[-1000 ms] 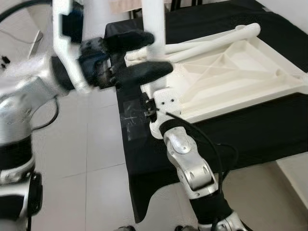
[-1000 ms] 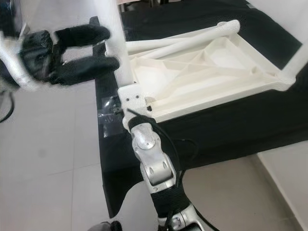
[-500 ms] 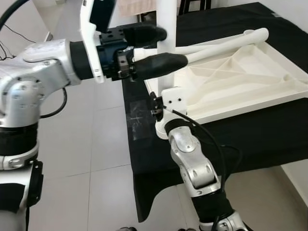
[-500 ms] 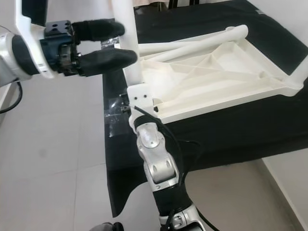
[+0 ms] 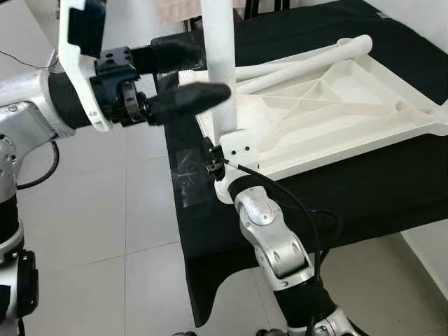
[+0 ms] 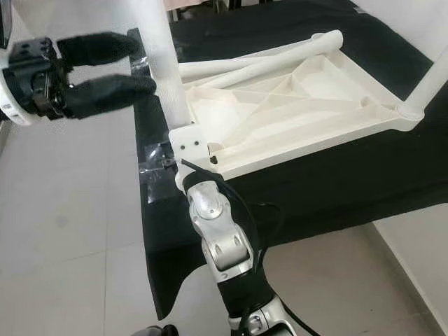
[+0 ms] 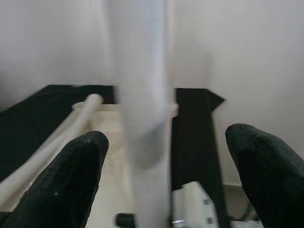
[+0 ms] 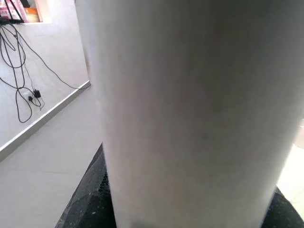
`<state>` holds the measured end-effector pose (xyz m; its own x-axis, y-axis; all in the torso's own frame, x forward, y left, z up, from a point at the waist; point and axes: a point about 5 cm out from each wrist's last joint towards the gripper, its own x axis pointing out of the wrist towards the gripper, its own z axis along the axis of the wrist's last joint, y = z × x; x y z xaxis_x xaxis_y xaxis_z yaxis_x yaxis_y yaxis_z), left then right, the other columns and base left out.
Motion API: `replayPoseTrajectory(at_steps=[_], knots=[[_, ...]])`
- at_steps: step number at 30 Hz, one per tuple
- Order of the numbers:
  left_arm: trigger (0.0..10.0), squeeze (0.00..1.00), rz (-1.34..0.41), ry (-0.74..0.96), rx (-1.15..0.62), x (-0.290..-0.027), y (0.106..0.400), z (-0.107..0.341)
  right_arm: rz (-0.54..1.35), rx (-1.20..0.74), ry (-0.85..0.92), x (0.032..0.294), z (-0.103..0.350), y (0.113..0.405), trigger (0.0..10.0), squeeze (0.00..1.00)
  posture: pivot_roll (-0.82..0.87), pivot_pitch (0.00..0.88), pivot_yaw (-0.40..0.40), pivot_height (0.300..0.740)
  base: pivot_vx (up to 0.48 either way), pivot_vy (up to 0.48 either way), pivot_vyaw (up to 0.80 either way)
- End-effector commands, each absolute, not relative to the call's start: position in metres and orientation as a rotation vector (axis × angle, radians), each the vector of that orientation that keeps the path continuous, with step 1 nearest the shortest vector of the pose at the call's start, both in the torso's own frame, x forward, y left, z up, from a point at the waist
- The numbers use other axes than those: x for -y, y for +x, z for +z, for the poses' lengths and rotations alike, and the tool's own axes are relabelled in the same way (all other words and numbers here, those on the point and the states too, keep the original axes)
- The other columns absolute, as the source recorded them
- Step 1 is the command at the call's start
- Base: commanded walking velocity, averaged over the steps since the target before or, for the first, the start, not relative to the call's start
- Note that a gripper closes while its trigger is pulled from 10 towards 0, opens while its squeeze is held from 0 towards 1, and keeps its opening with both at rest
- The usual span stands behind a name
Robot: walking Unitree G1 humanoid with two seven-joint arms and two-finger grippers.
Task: Building children table
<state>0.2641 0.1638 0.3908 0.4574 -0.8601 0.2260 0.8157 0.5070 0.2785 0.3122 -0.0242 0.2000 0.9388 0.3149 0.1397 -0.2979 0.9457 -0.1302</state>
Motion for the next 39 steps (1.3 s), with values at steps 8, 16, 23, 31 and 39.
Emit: replayPoseTrajectory(at_steps=[8,16,23,31,39], knots=[[10.0,0.00,-0.898,0.120,0.396,-0.178,0.281,0.393,0.408,-0.096,-0.013,-0.007,0.151,0.296,10.0,0.00,0.08,0.212,0.049,0.740,0.000,0.000,0.00],[10.0,0.00,-1.006,0.068,0.345,-0.156,0.305,0.381,0.429,-0.077,-0.019,-0.012,0.153,0.294,10.0,0.00,0.07,0.208,0.065,0.740,0.000,0.000,0.00],[10.0,0.00,-1.100,0.070,0.343,-0.144,0.308,0.384,0.431,-0.073,-0.017,-0.013,0.154,0.294,10.0,0.00,0.07,0.207,0.070,0.740,0.000,0.000,0.00],[10.0,0.00,-1.296,0.100,0.353,-0.136,0.288,0.391,0.442,-0.074,-0.014,-0.015,0.153,0.292,10.0,0.00,0.07,0.204,0.070,0.740,0.000,0.000,0.00],[10.0,0.00,-1.221,0.130,0.384,-0.136,0.293,0.395,0.450,-0.075,-0.012,-0.017,0.153,0.291,10.0,0.00,0.07,0.201,0.067,0.740,0.000,0.000,0.00]])
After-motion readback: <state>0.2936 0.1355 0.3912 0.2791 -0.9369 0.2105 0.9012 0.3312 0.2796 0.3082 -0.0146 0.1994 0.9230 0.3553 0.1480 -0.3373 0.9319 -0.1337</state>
